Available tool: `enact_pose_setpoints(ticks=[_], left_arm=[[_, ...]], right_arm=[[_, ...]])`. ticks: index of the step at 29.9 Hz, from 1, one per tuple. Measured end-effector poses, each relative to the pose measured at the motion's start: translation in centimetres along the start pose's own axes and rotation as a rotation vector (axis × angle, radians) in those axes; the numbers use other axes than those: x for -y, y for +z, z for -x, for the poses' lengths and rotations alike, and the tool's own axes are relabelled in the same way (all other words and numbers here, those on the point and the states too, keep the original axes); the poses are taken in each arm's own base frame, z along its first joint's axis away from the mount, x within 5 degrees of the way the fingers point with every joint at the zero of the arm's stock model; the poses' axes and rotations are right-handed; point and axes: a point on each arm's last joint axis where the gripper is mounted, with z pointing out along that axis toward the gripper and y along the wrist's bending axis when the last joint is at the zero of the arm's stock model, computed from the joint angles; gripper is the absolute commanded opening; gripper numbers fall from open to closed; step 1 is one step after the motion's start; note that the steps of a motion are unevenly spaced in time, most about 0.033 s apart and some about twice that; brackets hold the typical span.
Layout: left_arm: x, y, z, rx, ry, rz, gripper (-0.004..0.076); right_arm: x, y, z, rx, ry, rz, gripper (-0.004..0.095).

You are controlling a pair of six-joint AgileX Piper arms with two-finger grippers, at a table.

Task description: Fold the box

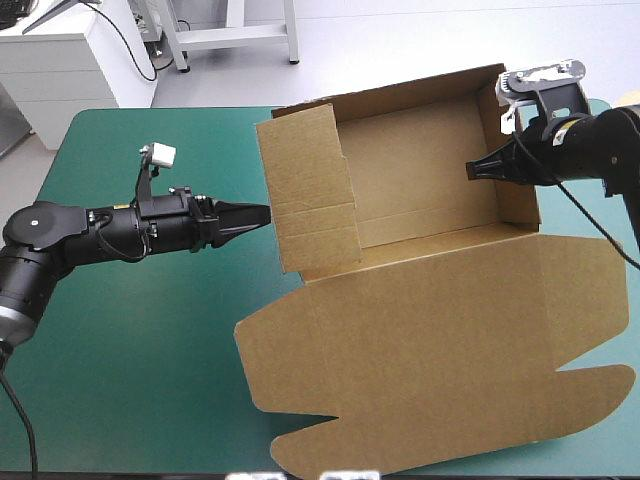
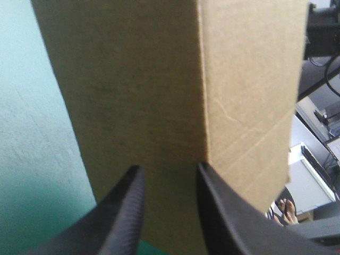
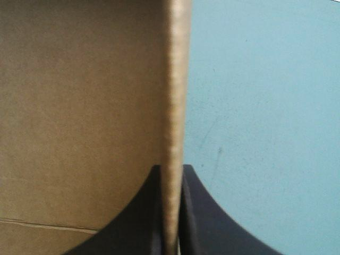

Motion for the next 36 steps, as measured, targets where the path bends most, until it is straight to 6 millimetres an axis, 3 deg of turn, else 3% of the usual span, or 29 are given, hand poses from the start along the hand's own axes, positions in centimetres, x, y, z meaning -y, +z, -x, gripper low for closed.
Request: enact_pose_setpoints(ticks=[2, 11, 21, 27, 36], left_arm=[[0.2, 0.0, -0.1, -0.014, 0.000, -0.025, 0.0510], [0.6, 0.0, 0.0, -0.003, -0.007, -0.063, 0.0498], [0.2, 0.3, 0.0, 0.008, -0.009, 0.021, 0.0483], [1.3, 0.6, 0.9, 0.005, 0.041, 0.140, 0.0483], [3.5, 2.7, 1.2, 0.010, 0.089, 0.266, 0.0482]], right_arm=[[0.0, 0.0, 0.0, 0.000, 0.000, -0.002, -0.0018], [0.0, 0.0, 0.0, -0.002, 0.015, 0.004, -0.0013], [-0.1, 0.0, 0.0, -0.002, 0.023, 0.007, -0.0009], [-0.2, 0.0, 0.0, 0.003, 0.022, 0.000, 0.0003], [-3.3, -0.1, 0.3, 0.038, -0.046, -0.042, 0.0003]])
